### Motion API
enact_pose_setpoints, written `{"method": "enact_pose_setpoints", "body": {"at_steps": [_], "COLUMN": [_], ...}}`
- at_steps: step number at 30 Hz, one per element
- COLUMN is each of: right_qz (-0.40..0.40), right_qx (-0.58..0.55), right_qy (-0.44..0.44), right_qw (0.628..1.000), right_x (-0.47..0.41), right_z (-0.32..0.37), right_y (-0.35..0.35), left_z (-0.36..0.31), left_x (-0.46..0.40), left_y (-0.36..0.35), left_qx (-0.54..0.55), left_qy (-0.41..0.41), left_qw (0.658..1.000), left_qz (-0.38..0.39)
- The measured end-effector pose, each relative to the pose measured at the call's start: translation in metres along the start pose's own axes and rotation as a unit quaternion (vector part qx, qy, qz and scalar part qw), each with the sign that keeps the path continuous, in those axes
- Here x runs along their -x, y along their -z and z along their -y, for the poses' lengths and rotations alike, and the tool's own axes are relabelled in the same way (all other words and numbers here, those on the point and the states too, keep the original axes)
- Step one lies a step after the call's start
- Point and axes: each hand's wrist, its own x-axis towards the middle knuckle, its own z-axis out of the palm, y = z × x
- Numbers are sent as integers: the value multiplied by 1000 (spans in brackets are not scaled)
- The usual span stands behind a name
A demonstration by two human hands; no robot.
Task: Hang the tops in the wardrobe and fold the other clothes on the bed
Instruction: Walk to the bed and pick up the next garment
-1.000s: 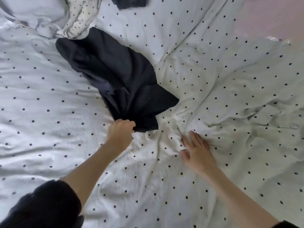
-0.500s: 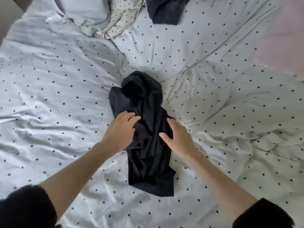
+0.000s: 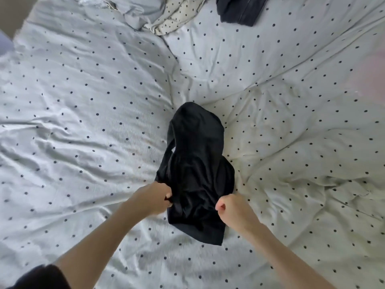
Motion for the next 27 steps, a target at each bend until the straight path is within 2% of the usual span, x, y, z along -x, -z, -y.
{"method": "enact_pose_setpoints", "body": {"at_steps": [1, 2, 3, 5, 6, 7, 8, 11, 14, 16, 22, 24, 26, 27], "right_qz": [-7, -37, -83, -181, -203, -198, -172, -92, -93, -116, -213, -210, -207, -211], "right_qx": [14, 15, 6, -52, -85, -111, -136, -208, -128, -58, -160, -166, -146, -132], "right_qy": [-17, -27, -29, -10, 3, 17, 21, -12, -62, -71, -15, -4, 33, 67], "right_qw": [1000, 999, 996, 982, 975, 974, 975, 974, 985, 989, 964, 963, 967, 966], "right_x": [2, 0, -5, -21, -30, -41, -51, -77, -90, -86, -46, -28, -11, 1], "right_z": [4, 10, 18, 41, 52, 64, 77, 111, 123, 123, 122, 136, 152, 166], "right_y": [8, 15, 23, 36, 39, 38, 36, 26, 15, 11, 45, 66, 88, 104], "left_z": [0, 0, -1, -5, -8, -7, -6, -1, -7, -5, 28, 34, 39, 43], "left_x": [5, 7, 7, 5, 3, 1, 0, 7, 23, 32, 61, 77, 95, 110], "left_y": [-2, -3, -3, 0, 1, 0, -1, -15, -28, -28, 9, 23, 38, 50], "left_qx": [-3, 10, 32, 66, 68, 70, 88, 170, 129, 124, 138, 142, 169, 199], "left_qy": [-4, -11, -22, -39, -39, -25, -7, -2, -77, -109, -96, -101, -107, -109], "left_qw": [1000, 1000, 995, 966, 953, 952, 961, 980, 986, 984, 980, 978, 967, 951], "left_qz": [13, -19, -88, -249, -294, -297, -263, -103, -68, -64, -107, -116, -159, -209]}}
